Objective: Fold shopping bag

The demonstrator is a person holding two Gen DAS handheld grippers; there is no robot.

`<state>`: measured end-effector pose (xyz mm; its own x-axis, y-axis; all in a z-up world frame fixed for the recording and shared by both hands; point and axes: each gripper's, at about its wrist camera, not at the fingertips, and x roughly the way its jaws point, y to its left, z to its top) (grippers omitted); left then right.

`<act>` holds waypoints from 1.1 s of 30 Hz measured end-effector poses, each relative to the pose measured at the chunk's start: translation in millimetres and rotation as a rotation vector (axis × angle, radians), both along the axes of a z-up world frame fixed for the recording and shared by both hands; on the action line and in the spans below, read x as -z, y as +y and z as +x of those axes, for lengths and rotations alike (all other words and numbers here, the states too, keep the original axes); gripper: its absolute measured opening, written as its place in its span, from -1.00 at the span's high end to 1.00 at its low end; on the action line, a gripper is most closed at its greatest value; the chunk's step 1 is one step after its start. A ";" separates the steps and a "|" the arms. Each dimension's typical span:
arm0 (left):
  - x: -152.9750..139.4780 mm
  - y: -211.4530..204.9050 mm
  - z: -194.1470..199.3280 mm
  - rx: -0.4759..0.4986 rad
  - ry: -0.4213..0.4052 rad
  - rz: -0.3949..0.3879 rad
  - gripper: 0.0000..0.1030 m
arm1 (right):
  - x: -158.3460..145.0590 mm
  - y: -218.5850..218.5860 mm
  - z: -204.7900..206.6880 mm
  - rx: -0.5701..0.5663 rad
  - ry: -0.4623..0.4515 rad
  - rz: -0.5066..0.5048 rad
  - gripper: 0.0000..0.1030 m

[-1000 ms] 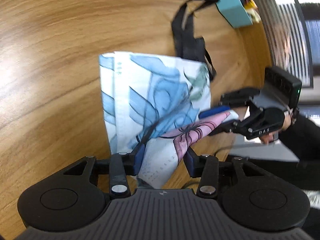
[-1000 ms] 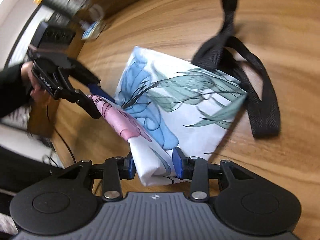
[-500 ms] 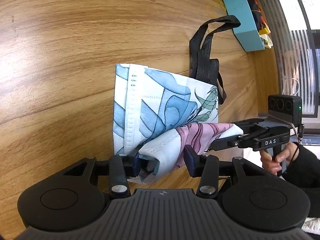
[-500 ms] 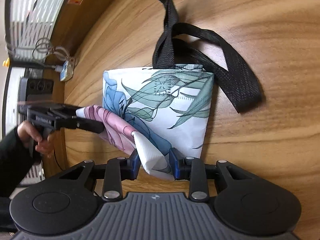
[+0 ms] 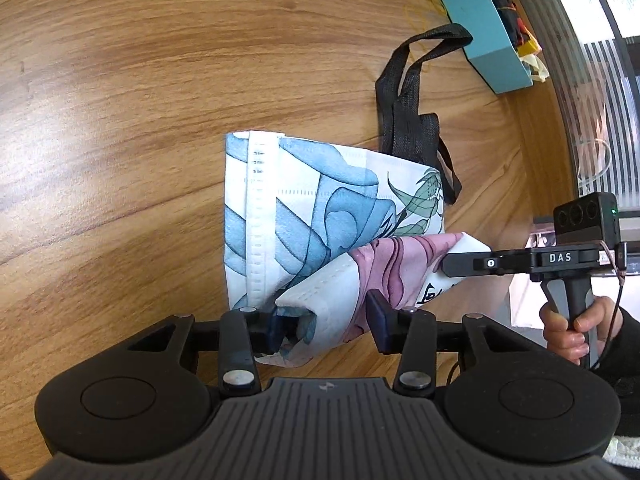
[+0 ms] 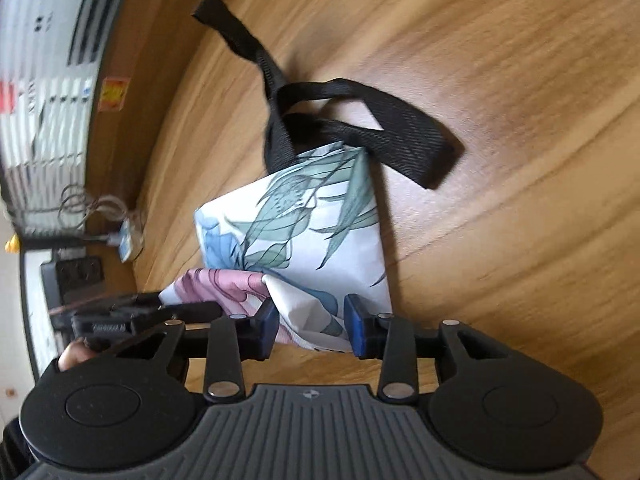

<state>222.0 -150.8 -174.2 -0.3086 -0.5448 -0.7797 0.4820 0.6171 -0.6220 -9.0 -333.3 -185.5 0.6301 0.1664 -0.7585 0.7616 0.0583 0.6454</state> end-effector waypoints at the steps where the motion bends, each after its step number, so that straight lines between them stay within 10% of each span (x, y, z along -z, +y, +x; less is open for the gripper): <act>1: -0.3 0.5 -0.5 -0.004 -0.004 -0.001 0.14 | -0.5 0.0 2.3 -0.002 0.017 -0.011 0.30; 20: -102.0 13.8 -50.2 -0.081 -0.497 -0.047 0.04 | -7.6 3.5 25.6 -0.081 0.123 -0.094 0.34; 33: -70.3 -24.8 -51.8 0.044 -0.597 0.111 0.09 | -8.5 8.6 21.7 -0.115 0.127 -0.135 0.34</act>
<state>170.3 -175.6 -103.9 0.1789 -0.4471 -0.8764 0.7544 0.6342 -0.1695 12.8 -324.6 -177.0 0.5110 0.1237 -0.8506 0.8194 0.2291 0.5255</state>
